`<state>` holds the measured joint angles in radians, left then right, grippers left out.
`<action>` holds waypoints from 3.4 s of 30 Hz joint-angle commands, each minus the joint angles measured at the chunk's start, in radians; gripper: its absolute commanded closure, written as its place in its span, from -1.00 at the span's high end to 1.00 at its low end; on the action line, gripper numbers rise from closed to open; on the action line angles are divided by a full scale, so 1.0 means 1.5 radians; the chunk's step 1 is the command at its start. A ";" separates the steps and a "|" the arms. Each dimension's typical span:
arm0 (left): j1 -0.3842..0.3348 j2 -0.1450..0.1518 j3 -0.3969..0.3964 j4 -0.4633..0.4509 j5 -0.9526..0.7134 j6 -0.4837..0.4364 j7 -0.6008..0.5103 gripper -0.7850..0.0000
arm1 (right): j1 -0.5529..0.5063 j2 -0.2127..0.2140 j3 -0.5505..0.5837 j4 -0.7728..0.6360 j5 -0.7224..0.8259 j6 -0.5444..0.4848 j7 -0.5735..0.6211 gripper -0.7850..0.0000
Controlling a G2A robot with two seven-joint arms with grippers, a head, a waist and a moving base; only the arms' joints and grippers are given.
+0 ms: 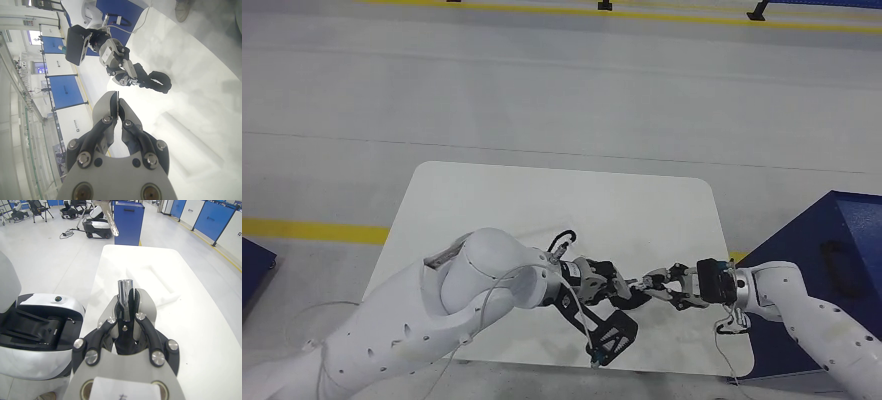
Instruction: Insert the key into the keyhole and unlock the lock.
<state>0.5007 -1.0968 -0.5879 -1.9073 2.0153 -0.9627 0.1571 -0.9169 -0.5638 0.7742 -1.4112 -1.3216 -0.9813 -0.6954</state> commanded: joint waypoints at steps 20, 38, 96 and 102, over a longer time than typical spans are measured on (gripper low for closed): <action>-0.057 -0.049 0.063 0.091 -0.007 -0.001 0.032 -1.00 | -0.031 -0.005 0.047 -0.025 -0.063 -0.012 -0.012 -1.00; -0.059 -0.065 0.070 0.113 0.000 -0.012 0.037 -1.00 | -0.046 -0.015 0.072 -0.025 -0.082 -0.021 -0.018 -1.00; -0.039 -0.083 0.035 0.106 0.016 -0.017 0.015 1.00 | -0.047 -0.027 0.064 -0.021 -0.076 -0.021 -0.023 -1.00; 0.006 -0.065 -0.019 0.051 0.036 0.048 -0.009 1.00 | -0.037 -0.024 0.040 -0.004 -0.011 -0.021 -0.031 -1.00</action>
<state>0.5172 -1.1936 -0.6212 -1.8340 2.0709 -0.8778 0.1421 -0.9753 -0.6004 0.8400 -1.4206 -1.3613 -1.0123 -0.7414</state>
